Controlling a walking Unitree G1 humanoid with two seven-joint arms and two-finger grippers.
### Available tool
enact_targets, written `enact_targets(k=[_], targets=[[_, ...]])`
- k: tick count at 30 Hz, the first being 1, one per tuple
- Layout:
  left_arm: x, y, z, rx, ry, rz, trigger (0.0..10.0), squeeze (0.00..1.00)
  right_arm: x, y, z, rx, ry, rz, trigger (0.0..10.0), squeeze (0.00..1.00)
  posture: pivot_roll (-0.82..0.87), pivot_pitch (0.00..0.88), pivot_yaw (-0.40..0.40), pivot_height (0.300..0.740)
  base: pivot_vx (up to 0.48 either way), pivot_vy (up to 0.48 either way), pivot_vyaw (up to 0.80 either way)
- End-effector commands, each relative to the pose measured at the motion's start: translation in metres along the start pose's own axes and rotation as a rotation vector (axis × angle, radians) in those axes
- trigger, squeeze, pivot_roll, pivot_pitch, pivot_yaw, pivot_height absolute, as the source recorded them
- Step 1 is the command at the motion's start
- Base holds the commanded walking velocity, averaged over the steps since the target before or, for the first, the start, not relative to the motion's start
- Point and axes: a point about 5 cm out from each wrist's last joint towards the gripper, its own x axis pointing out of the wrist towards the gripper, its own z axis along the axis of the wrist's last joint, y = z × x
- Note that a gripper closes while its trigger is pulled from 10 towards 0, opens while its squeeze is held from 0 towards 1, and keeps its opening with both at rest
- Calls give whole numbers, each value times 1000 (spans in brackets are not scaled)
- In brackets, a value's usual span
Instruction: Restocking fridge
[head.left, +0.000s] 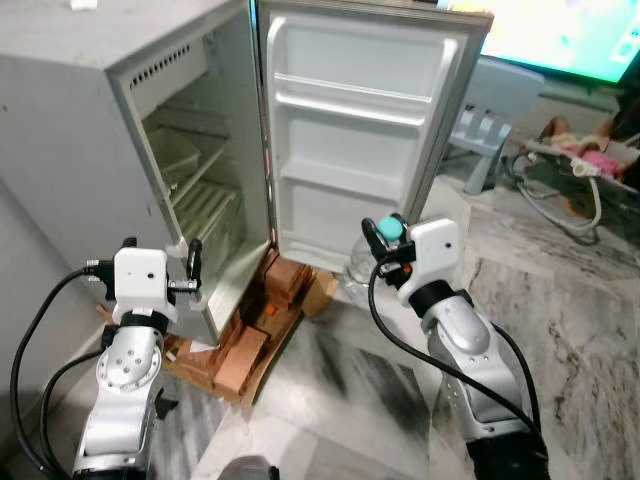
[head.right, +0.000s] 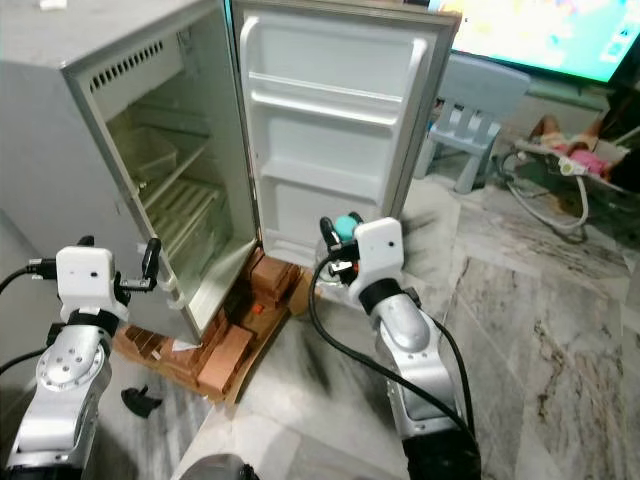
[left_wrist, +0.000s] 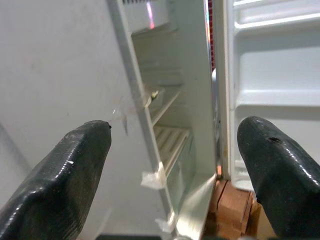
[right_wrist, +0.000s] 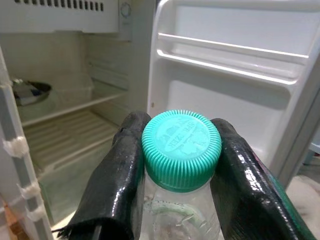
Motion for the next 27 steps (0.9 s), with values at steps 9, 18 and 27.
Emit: enact_targets(k=[9, 18, 27], targets=[[2, -9, 7, -28, -31, -48, 10000, 0, 2, -8, 8, -25, -30, -28, 10000, 0, 111, 6, -22, 740, 472, 0, -201], [3, -9, 7, -30, -28, -41, 10000, 0, 1, -7, 8, -25, -29, -26, 10000, 0, 110, 8, -22, 740, 438, 54, 0], [2, -10, 8, -29, -35, -48, 10000, 0, 1, -7, 7, -26, -26, -28, 10000, 0, 112, 9, -22, 740, 415, 134, 0]])
